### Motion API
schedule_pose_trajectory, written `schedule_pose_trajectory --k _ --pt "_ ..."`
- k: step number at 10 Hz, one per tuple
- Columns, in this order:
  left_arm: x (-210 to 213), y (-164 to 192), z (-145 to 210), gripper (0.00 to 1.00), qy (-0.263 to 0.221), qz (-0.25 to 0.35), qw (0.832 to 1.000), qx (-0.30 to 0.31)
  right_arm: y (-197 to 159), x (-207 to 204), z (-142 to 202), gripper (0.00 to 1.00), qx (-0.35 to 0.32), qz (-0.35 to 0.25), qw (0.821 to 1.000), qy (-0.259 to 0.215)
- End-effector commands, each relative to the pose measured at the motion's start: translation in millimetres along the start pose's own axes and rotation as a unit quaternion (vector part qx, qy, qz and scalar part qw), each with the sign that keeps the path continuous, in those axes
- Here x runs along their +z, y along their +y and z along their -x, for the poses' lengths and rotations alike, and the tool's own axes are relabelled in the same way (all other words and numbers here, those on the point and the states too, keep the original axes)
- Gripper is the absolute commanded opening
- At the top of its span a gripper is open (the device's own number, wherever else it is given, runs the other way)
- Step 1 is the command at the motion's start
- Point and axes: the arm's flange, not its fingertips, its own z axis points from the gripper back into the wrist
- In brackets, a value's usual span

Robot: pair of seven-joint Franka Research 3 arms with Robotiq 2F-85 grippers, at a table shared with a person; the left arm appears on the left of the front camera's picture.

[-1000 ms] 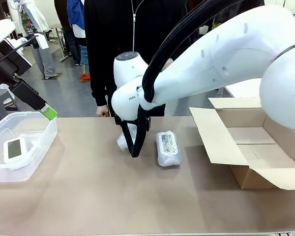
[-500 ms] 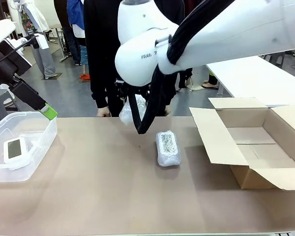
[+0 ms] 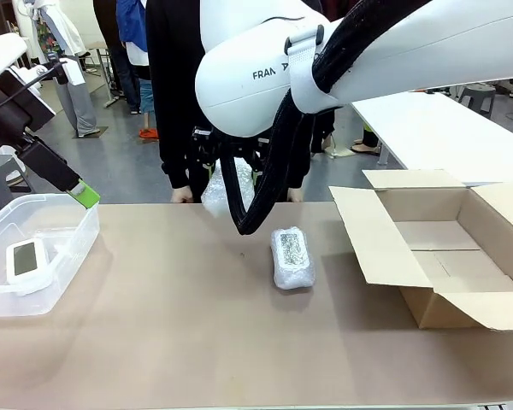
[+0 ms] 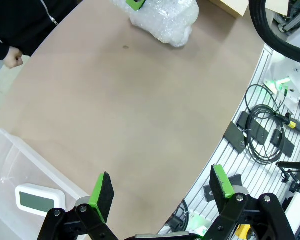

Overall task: Separate and place wrapped and unwrapped clocks.
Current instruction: Pick up the Digital clock indicated by the person, then if the picked Digital clock is wrapped, place it in the Package Box ; if not, place it in the Organizing box.

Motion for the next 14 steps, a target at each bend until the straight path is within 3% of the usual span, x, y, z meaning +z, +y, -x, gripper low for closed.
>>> schedule_pose_trajectory --k 1,11,12,14 --pt "0 0 0 1.0 -0.001 0.001 1.0 0.002 -1 -2 -7 0.27 0.006 -0.008 1.0 -0.004" --pt "0 0 0 1.0 -0.001 0.001 1.0 0.002 -1 -2 -7 0.27 0.006 -0.008 1.0 -0.004" --pt "0 0 0 1.0 -0.001 0.001 1.0 0.002 -2 -1 -4 0.79 -0.001 0.0 1.0 -0.001" --pt "0 0 0 1.0 -0.001 0.001 1.0 0.002 -81 36 -43 0.79 0.01 0.005 1.0 0.018"
